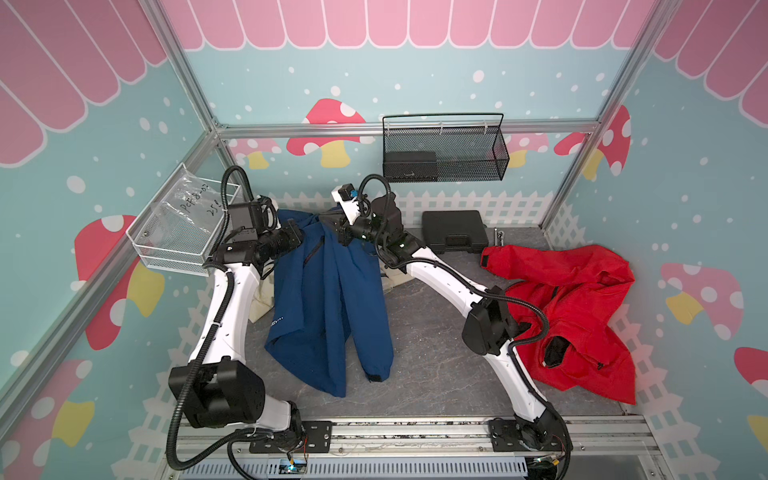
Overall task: Unzip the jacket
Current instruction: Place the jacket on the jacket.
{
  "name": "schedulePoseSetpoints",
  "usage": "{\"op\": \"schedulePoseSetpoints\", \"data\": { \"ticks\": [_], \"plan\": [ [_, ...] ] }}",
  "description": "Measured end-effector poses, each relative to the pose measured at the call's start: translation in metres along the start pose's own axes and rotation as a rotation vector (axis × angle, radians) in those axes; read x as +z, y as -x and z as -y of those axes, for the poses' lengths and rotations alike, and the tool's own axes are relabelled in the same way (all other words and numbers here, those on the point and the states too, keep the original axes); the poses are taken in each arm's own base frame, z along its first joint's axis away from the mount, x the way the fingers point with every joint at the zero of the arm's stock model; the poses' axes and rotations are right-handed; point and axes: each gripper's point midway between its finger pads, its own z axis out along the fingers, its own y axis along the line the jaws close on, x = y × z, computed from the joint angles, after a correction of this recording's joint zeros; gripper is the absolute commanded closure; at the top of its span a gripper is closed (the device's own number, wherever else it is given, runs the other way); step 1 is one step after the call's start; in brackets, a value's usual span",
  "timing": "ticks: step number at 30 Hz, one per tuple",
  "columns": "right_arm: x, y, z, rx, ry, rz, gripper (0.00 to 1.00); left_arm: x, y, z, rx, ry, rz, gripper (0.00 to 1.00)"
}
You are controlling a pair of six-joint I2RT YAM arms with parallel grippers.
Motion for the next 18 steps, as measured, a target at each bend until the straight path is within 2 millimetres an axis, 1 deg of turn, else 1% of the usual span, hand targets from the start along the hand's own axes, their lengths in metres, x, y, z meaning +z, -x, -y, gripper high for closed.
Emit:
{"op": "schedulePoseSetpoints", "data": {
  "ticks": [1, 2, 3, 5, 7, 8, 10, 12, 13, 14, 15, 16, 18],
  "plan": [
    [0.003, -0.012, 0.004, 0.006, -0.011, -0.019, 0.33, 0.006, 0.000, -0.006, 0.000, 0.012, -0.006, 0.49],
    [0.004, -0.021, 0.008, 0.014, -0.021, -0.039, 0.28, 0.010, 0.000, -0.010, 0.000, 0.022, -0.010, 0.42],
    [0.004, -0.031, 0.013, 0.017, -0.033, -0.066, 0.23, 0.015, 0.000, -0.016, -0.005, 0.036, -0.015, 0.36],
    [0.001, -0.040, 0.020, 0.025, -0.055, -0.107, 0.19, 0.019, 0.001, -0.024, -0.007, 0.065, -0.012, 0.27],
    [-0.007, -0.039, 0.030, 0.029, -0.085, -0.131, 0.16, 0.017, 0.006, -0.027, 0.005, 0.086, 0.006, 0.21],
    [-0.015, -0.040, 0.037, 0.034, -0.107, -0.154, 0.14, 0.015, 0.011, -0.026, 0.015, 0.093, 0.023, 0.19],
    [-0.039, -0.038, 0.050, 0.046, -0.158, -0.195, 0.12, 0.009, 0.023, -0.021, 0.040, 0.087, 0.063, 0.19],
    [-0.076, -0.032, 0.065, 0.061, -0.221, -0.234, 0.09, 0.001, 0.030, -0.011, 0.068, 0.062, 0.098, 0.19],
    [-0.099, -0.026, 0.073, 0.067, -0.257, -0.244, 0.08, -0.003, 0.033, -0.004, 0.086, 0.038, 0.114, 0.19],
    [-0.117, -0.021, 0.079, 0.074, -0.288, -0.248, 0.08, -0.006, 0.034, 0.004, 0.106, 0.013, 0.125, 0.19],
    [-0.141, -0.014, 0.086, 0.079, -0.327, -0.251, 0.08, -0.009, 0.034, 0.014, 0.128, -0.017, 0.134, 0.19],
    [-0.166, -0.008, 0.094, 0.086, -0.370, -0.253, 0.08, -0.011, 0.032, 0.025, 0.159, -0.052, 0.137, 0.19],
    [-0.214, 0.002, 0.107, 0.100, -0.459, -0.251, 0.08, -0.013, 0.018, 0.053, 0.228, -0.128, 0.120, 0.19]
  ]
}}
